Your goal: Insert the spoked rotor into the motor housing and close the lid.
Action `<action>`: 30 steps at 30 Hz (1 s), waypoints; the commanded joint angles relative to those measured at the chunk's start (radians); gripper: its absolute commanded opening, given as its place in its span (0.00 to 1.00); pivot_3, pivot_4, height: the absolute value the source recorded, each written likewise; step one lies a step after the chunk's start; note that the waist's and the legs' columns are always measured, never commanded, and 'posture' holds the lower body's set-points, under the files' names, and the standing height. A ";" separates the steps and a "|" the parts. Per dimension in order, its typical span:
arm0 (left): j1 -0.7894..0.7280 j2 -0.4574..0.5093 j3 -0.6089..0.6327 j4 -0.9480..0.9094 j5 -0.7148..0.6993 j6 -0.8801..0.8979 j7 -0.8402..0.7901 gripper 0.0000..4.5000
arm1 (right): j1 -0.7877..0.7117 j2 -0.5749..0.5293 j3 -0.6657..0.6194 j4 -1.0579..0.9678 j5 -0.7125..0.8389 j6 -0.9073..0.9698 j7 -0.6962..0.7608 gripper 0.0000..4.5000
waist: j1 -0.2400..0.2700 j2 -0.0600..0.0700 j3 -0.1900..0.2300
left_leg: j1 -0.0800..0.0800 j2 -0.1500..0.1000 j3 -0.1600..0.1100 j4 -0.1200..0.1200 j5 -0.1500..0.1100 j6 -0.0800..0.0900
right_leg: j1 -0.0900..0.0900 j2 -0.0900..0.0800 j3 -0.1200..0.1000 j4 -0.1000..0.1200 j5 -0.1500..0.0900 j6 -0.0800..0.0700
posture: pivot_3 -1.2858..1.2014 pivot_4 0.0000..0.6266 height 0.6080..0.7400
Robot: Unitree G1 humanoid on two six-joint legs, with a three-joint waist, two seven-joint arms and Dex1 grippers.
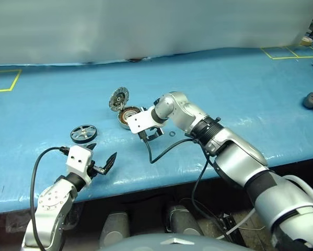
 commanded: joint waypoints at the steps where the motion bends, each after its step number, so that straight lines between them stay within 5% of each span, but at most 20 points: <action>1: 0.007 -0.006 0.005 -0.044 0.003 -0.029 0.007 1.00 | -0.064 0.026 -0.016 0.074 -0.033 -0.059 -0.021 0.99 | -0.001 0.000 0.000 | 0.000 0.000 0.000 0.000 0.000 0.000 | 0.000 0.000 0.000 0.000 0.000 0.000 | 0.52 0.24 1.00; 30: 0.104 -0.054 -0.019 -0.057 0.026 -0.093 0.045 1.00 | -0.221 0.199 -0.091 0.456 -0.141 -0.225 -0.280 0.99 | -0.024 0.001 0.001 | 0.001 0.000 -0.001 -0.009 0.000 0.000 | -0.003 0.000 -0.001 0.001 -0.001 -0.003 | 0.52 0.24 1.00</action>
